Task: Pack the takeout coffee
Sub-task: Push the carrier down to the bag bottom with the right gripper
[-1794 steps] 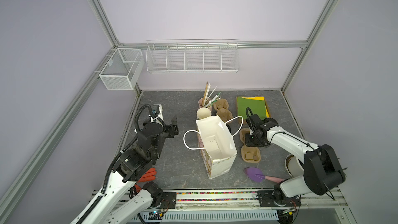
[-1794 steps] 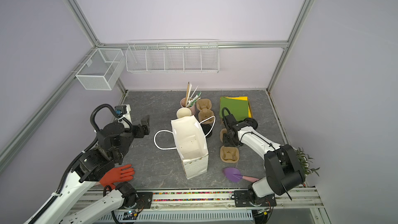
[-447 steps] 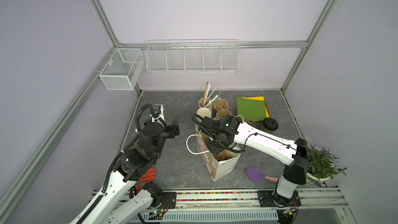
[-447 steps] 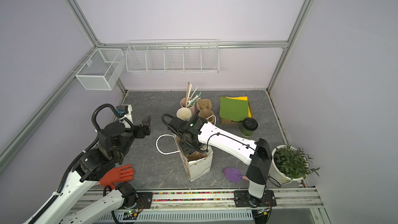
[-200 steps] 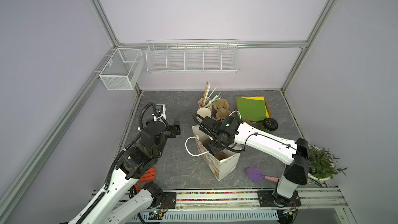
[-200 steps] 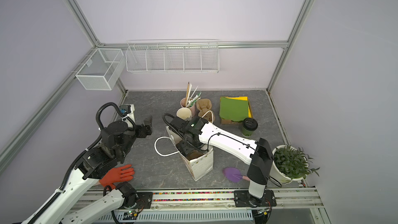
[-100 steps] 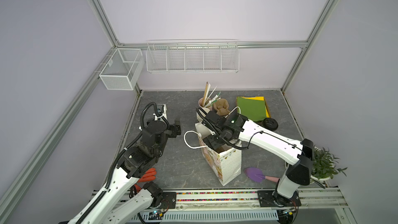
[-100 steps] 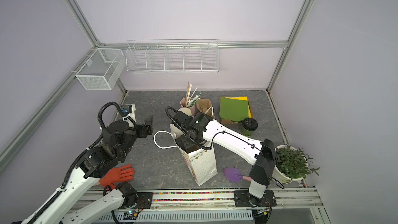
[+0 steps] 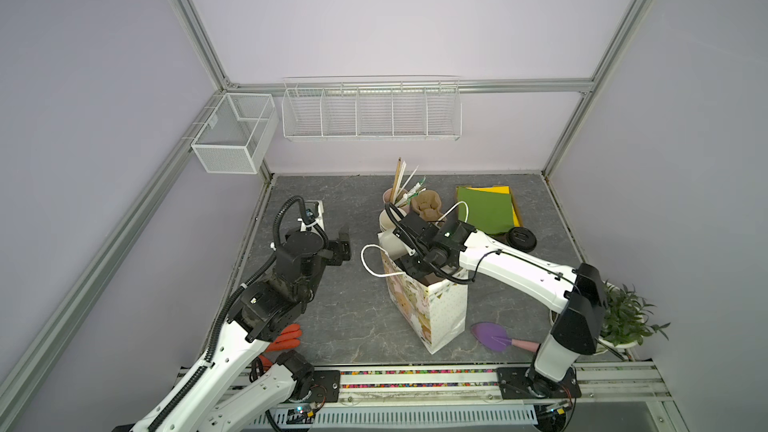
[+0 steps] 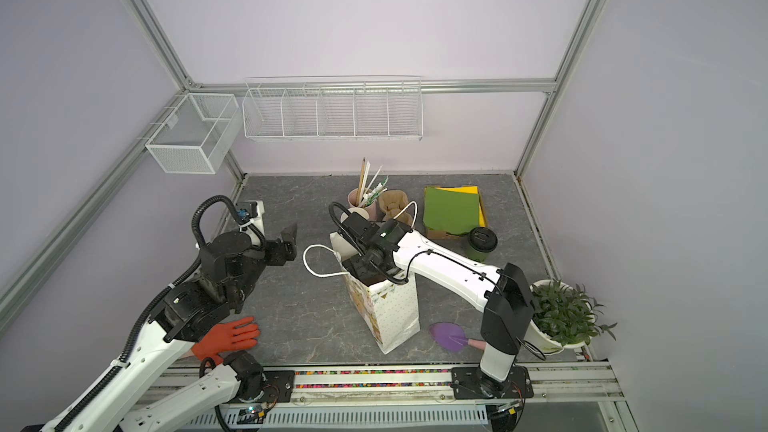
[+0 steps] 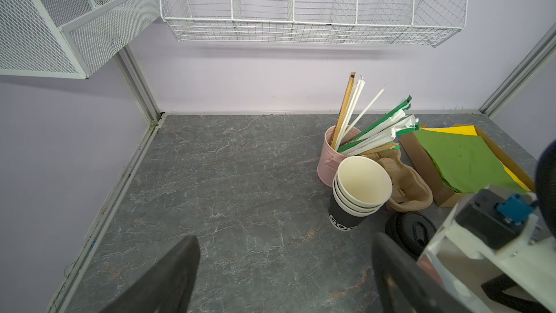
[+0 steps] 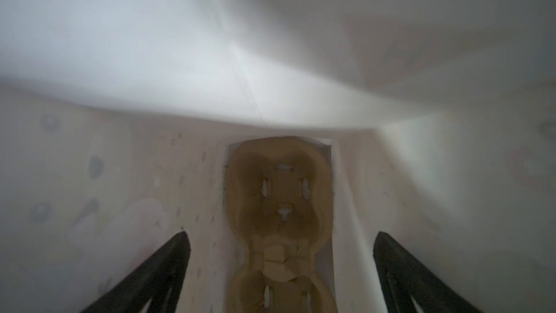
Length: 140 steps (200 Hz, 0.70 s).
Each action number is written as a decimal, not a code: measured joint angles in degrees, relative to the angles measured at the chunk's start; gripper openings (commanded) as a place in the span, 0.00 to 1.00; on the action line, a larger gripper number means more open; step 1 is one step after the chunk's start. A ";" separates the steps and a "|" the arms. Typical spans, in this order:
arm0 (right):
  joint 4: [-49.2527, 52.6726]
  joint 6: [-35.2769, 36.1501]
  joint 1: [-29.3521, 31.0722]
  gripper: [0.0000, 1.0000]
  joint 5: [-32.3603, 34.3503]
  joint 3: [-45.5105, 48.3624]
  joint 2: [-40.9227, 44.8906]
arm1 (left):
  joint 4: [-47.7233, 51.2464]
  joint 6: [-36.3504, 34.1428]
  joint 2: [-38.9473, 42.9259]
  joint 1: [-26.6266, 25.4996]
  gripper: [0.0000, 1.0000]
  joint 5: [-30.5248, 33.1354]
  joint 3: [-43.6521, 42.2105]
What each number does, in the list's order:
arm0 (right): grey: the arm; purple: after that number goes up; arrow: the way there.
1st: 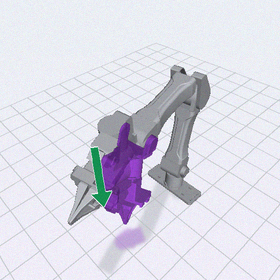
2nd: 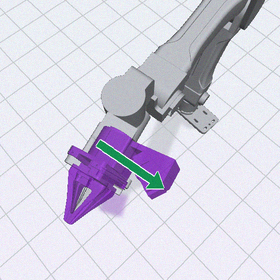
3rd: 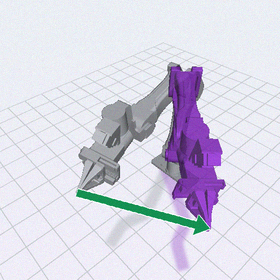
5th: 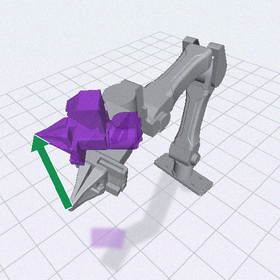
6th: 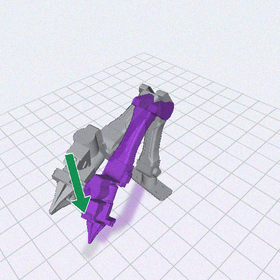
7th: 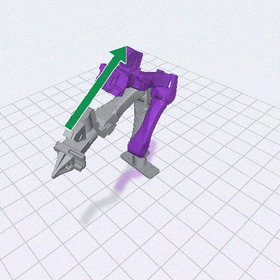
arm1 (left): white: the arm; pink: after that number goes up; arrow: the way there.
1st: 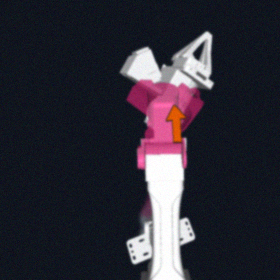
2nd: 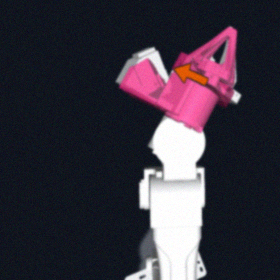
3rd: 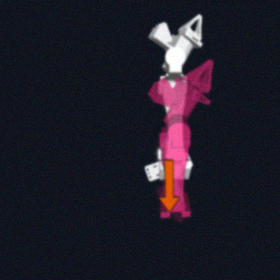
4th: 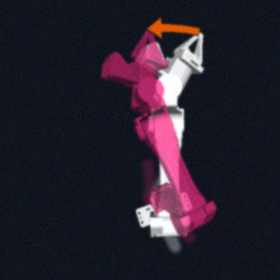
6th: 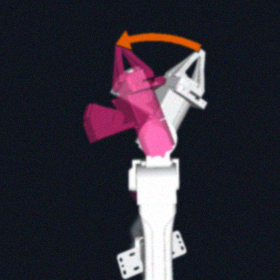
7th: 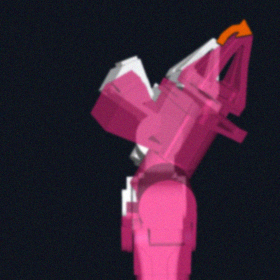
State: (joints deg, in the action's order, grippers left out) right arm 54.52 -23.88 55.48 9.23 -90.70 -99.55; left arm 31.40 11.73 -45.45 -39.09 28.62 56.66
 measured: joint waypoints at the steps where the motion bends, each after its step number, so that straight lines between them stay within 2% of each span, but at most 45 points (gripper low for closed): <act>1: -0.11 0.00 -0.02 0.98 0.00 0.00 0.00 | 0.00 0.00 0.00 0.00 0.89 0.00 0.00; 68: -9.94 2.12 -0.28 0.98 2.58 2.91 0.15 | 0.00 0.00 0.02 0.00 0.89 0.00 0.00; 140: -17.55 4.90 -0.28 0.97 4.35 7.93 5.11 | -0.02 0.00 -0.22 0.00 0.89 -0.02 0.00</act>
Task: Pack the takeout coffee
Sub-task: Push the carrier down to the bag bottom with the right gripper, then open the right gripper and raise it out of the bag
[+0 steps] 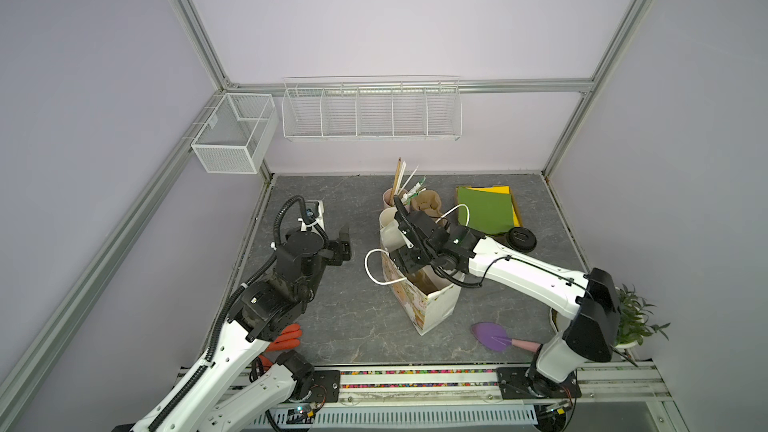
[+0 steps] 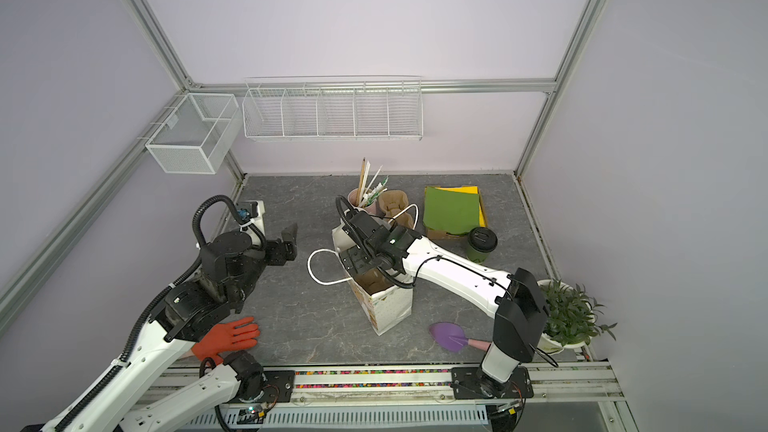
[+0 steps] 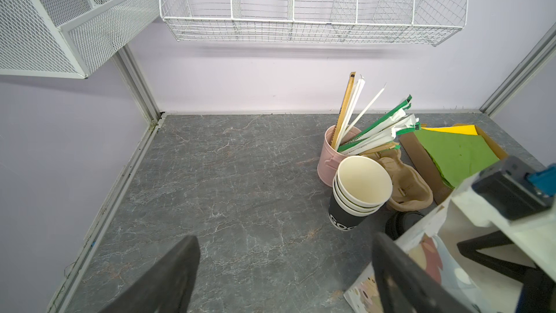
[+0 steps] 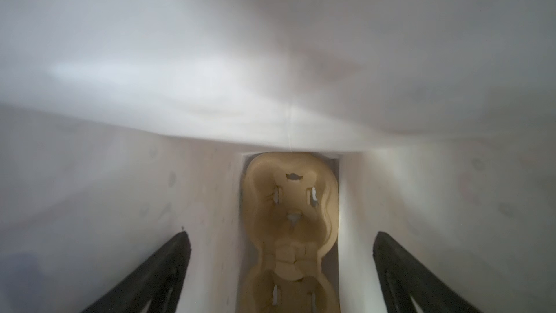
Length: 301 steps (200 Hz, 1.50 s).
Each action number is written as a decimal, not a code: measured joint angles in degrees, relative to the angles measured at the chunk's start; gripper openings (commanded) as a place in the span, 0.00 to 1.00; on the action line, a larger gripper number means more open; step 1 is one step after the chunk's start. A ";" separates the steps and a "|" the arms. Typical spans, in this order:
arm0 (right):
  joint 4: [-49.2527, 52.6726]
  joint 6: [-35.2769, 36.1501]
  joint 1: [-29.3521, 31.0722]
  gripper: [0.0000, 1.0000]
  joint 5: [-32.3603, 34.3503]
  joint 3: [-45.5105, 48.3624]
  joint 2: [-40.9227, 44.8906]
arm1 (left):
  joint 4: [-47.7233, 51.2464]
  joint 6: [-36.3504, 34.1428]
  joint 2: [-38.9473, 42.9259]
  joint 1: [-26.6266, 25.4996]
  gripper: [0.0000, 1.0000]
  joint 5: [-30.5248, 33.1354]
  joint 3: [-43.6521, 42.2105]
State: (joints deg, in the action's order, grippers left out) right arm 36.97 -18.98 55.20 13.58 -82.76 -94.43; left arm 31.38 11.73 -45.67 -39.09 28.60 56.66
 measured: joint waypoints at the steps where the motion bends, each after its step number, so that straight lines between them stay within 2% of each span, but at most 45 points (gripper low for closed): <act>1: -0.09 0.04 0.00 0.97 0.00 0.07 0.04 | 0.00 0.00 0.00 0.00 0.89 0.00 0.00; 151: -2.99 3.58 -1.46 0.92 -1.64 -0.68 1.40 | 0.02 0.00 -0.61 0.00 0.89 -0.59 0.00; 269: 0.50 6.45 -1.51 0.91 -2.67 -10.12 7.23 | 0.04 0.00 -1.44 0.00 0.89 -1.49 0.00; 279: 1.05 6.78 -1.51 0.88 -2.91 -11.39 7.45 | 0.04 0.00 -1.53 0.00 0.90 -1.51 0.00; 301: 2.49 7.08 -1.49 0.88 -3.37 -13.03 8.68 | 0.22 0.07 -1.68 0.00 0.91 -1.66 0.00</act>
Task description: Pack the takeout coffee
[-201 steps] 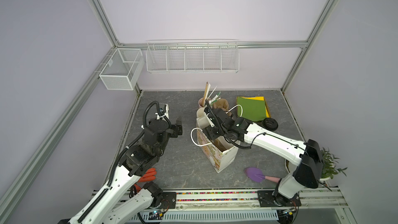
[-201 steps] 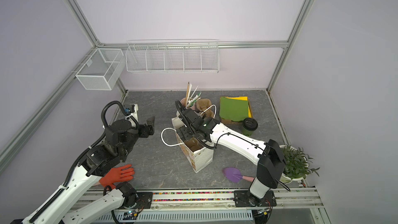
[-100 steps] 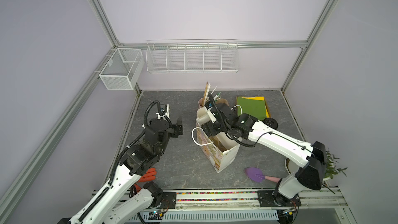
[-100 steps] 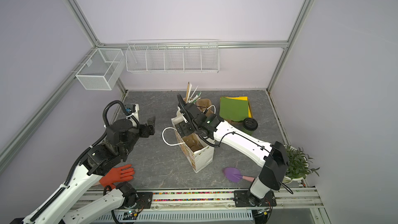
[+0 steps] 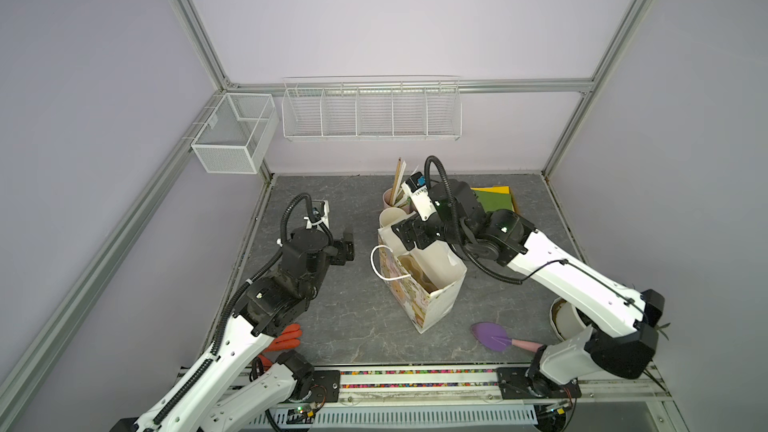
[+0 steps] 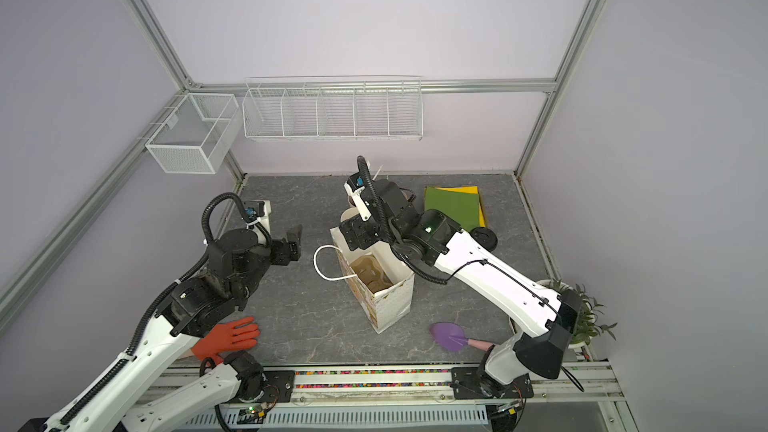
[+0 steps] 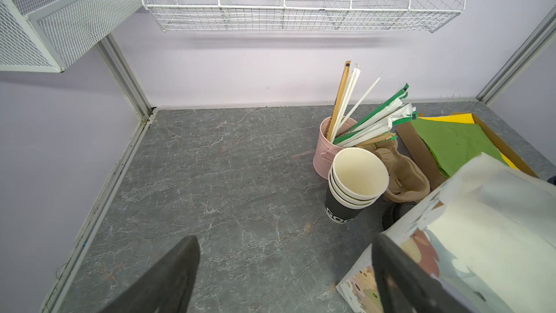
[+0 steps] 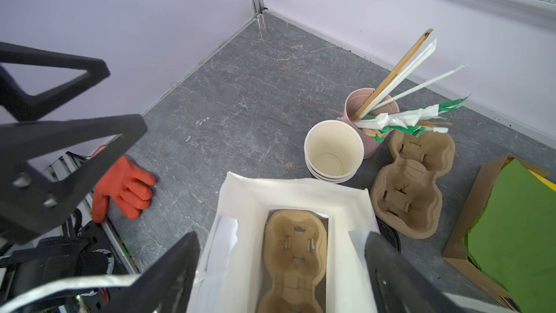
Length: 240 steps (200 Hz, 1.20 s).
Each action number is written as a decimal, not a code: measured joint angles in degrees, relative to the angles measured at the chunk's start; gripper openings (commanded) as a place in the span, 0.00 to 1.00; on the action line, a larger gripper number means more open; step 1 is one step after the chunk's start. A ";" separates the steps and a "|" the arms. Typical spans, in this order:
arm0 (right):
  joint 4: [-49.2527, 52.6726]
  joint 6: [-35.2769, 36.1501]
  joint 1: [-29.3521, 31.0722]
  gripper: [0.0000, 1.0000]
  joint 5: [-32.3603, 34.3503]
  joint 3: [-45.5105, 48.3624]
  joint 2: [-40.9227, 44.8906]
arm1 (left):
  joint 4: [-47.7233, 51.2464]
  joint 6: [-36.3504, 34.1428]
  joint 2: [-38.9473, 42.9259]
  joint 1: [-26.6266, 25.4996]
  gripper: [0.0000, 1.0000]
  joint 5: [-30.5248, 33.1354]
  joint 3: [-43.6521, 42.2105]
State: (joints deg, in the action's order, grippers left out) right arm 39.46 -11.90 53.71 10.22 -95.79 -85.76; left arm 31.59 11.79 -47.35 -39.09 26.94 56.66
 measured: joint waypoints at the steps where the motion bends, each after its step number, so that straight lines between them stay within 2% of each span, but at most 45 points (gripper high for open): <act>1: 0.09 0.02 0.00 0.88 0.02 -0.11 0.09 | 0.00 0.00 -0.02 0.00 0.91 0.00 0.00; 33: 2.86 0.76 0.00 0.88 0.07 -2.99 4.20 | 0.98 1.84 -0.02 0.00 0.93 -2.21 0.17; 75: 6.47 1.84 -1.16 0.88 3.93 -2.84 12.59 | 4.11 9.29 1.42 0.00 0.94 -11.41 4.66; 119: 9.84 0.96 -7.78 0.88 3.63 4.90 17.25 | 3.23 19.58 6.34 0.00 0.94 -24.11 4.39; 151: 11.06 0.20 -13.55 0.88 0.66 8.39 18.49 | 0.94 24.90 5.66 -0.02 0.94 -32.46 3.15; 192: 11.10 -1.16 -17.59 0.94 -3.93 9.75 19.39 | -1.16 28.59 3.76 -0.81 0.78 -39.43 -0.13; 209: 10.84 -2.19 -17.92 1.00 -5.70 10.38 19.08 | -2.12 29.73 2.56 -2.27 0.70 -40.59 -0.44; 240: 9.55 -3.26 -18.01 0.82 -8.13 10.40 17.29 | -3.23 29.97 0.11 -4.70 0.50 -41.11 -0.46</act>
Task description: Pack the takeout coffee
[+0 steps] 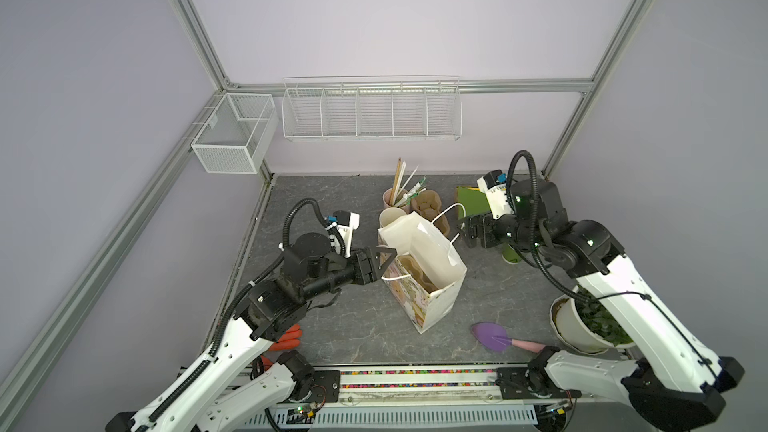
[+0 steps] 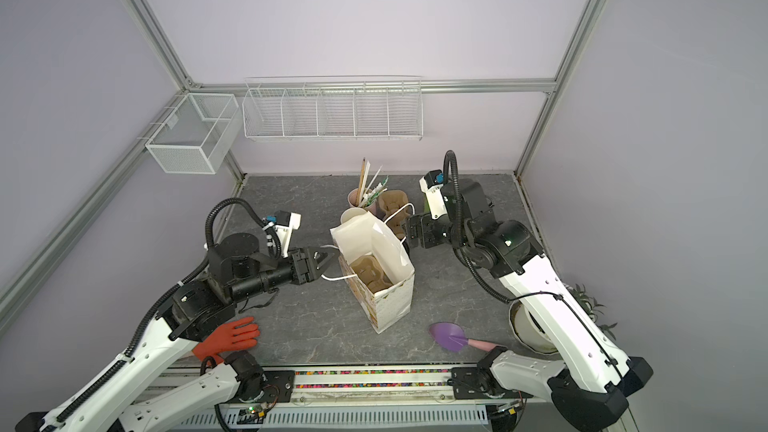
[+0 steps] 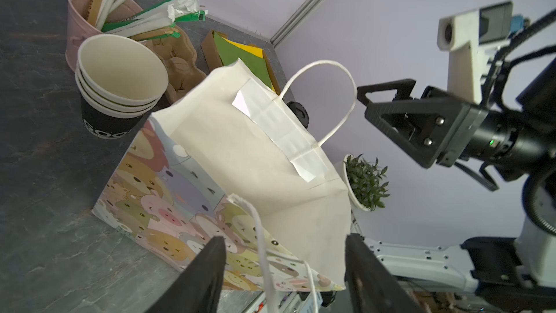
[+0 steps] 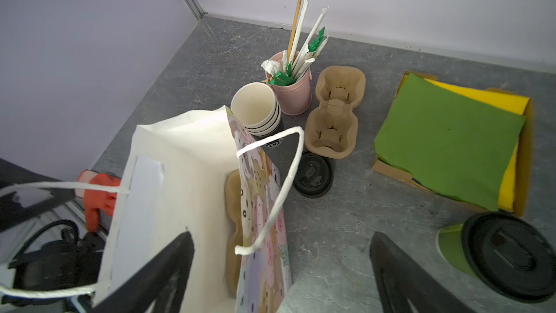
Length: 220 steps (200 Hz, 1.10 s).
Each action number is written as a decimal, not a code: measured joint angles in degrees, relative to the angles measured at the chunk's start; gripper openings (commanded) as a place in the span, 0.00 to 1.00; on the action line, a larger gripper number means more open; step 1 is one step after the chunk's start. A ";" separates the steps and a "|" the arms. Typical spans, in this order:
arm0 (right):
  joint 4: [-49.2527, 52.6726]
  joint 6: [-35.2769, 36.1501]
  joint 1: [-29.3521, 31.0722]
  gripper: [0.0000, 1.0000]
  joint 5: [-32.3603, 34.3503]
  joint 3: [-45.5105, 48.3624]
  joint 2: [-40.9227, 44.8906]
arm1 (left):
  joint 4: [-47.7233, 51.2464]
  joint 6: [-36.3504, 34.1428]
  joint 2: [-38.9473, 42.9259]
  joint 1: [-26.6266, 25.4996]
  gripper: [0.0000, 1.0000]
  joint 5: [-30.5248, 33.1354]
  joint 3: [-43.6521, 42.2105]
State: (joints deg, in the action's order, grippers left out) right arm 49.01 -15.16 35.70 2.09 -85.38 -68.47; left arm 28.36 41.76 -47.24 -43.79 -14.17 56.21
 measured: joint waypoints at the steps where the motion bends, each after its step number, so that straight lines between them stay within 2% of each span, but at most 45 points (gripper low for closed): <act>1: 0.00 0.07 0.00 0.82 -0.02 0.00 -0.07 | 0.07 0.07 -0.04 0.00 0.49 -0.07 0.00; 42: -2.36 -1.07 -0.17 0.49 -0.46 -0.07 -4.07 | -0.92 -0.66 -1.75 -0.11 0.22 0.66 -0.26; 66: -3.65 -1.38 -0.37 0.28 -0.28 -0.20 -5.99 | -1.57 -2.19 -3.41 -0.11 0.00 1.18 -0.26; 101: -5.31 -1.46 -0.37 0.14 0.72 -0.72 -6.51 | -1.97 -4.81 -6.43 -0.11 0.00 2.19 0.09; 129: -6.29 -1.73 -0.37 0.07 2.75 -0.74 -5.70 | -2.54 -8.00 -8.68 -0.04 0.00 2.40 1.44; 170: -7.32 -1.77 -0.37 0.07 5.22 -0.11 -2.73 | -5.68 -12.09 -11.69 1.64 0.00 1.95 3.65; 220: -8.83 -1.57 -0.42 0.07 7.19 1.81 -0.74 | -9.07 -13.44 -14.34 3.21 0.00 0.37 3.82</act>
State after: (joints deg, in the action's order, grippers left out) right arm 40.18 -16.73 35.29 9.28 -83.57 -69.21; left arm 19.29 28.32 -61.58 -40.58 -13.80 60.03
